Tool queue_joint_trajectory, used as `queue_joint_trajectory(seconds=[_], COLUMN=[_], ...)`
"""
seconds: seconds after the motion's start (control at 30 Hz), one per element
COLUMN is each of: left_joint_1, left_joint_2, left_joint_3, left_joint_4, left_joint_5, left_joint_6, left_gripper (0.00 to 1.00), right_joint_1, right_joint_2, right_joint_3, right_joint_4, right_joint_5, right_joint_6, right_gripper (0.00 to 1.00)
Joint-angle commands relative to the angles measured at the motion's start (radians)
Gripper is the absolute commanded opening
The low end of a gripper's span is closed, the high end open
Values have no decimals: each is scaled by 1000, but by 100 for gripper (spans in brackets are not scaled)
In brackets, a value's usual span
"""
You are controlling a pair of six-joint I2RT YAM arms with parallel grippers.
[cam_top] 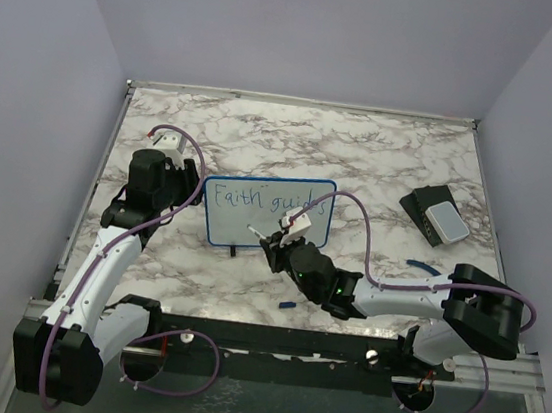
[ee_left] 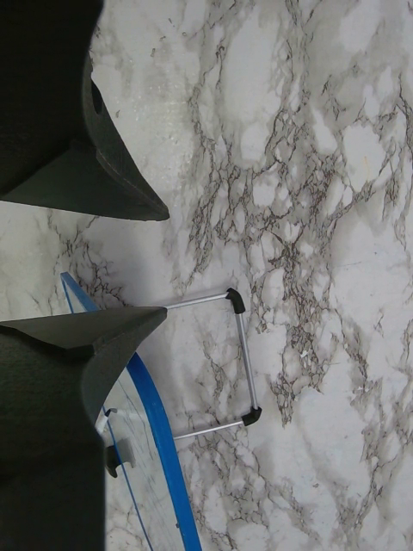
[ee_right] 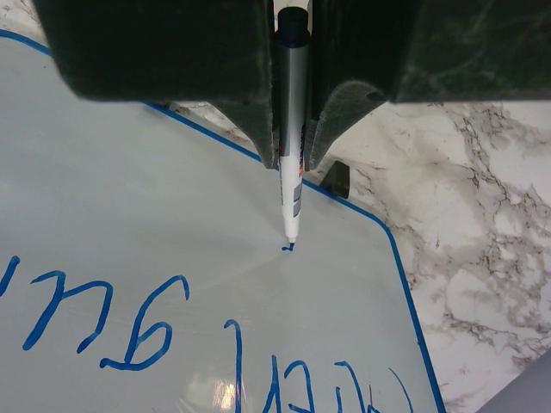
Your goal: Write a sentence on the whiteboard
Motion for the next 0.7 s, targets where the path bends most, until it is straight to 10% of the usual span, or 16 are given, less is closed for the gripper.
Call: queue_joint_trajectory(seconds=[0.0,0.67], left_joint_1=[-5,-5], left_joint_2=[-14,-15], left_joint_3=[-14,-13], left_joint_4=[1,0], left_joint_5=[-4,-5], left_joint_6=[1,-1], left_gripper=[47,47], right_joint_1=[4,6], right_joint_2=[18,-20], right_joint_3=[18,-19], right_joint_4=[-25,-70], right_joint_5=[8,39], right_joint_6=[1,37], right_gripper=[0,1])
